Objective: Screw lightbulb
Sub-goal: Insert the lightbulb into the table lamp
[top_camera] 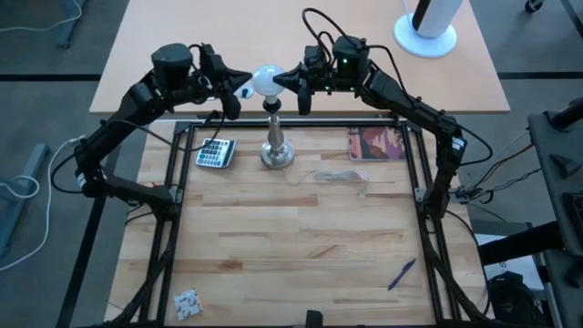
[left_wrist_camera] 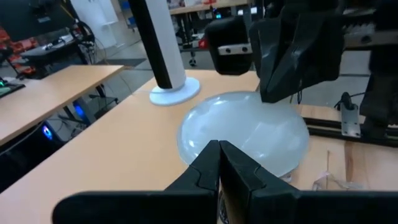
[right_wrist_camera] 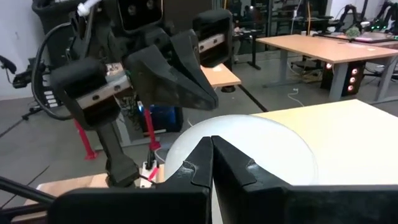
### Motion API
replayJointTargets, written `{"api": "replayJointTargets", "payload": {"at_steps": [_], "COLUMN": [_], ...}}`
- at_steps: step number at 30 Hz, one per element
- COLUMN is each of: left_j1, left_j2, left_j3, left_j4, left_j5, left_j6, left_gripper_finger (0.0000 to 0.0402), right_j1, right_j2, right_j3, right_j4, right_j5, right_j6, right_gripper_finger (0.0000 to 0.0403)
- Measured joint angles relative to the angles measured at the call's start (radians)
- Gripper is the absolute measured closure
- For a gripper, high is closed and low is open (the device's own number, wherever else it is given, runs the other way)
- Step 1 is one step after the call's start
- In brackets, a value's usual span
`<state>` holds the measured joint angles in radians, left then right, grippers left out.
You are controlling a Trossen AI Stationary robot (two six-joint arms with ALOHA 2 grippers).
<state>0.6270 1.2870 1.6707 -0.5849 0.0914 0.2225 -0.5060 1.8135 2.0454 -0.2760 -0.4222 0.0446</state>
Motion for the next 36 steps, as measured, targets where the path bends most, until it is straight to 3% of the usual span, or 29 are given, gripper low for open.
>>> {"api": "replayJointTargets", "payload": {"at_steps": [5,12,23,36], "left_j1": [-0.004,-0.005,-0.004,0.006], "left_j2": [-0.042,-0.045,0.046,0.069], "left_j3": [0.0,0.002,0.002,0.005], "left_j4": [0.009,0.033,0.029,0.018], "left_j5": [0.015,0.145,0.144,0.138], "left_j6": [-0.007,-0.019,-0.014,-0.008], "left_gripper_finger": [0.0402,0.0402,0.0402,0.0402], "right_j1": [-0.002,-0.012,-0.023,-0.005], "right_j2": [0.0,0.0,0.03,0.044], "right_j3": [0.032,0.056,0.04,0.042], "right_j4": [0.005,0.017,-0.017,-0.037], "right_j5": [0.034,0.09,0.109,0.066], "right_j6": [-0.01,-0.03,-0.023,-0.011], "right_gripper_finger": [0.0403,0.0403,0.0403,0.0403]}}
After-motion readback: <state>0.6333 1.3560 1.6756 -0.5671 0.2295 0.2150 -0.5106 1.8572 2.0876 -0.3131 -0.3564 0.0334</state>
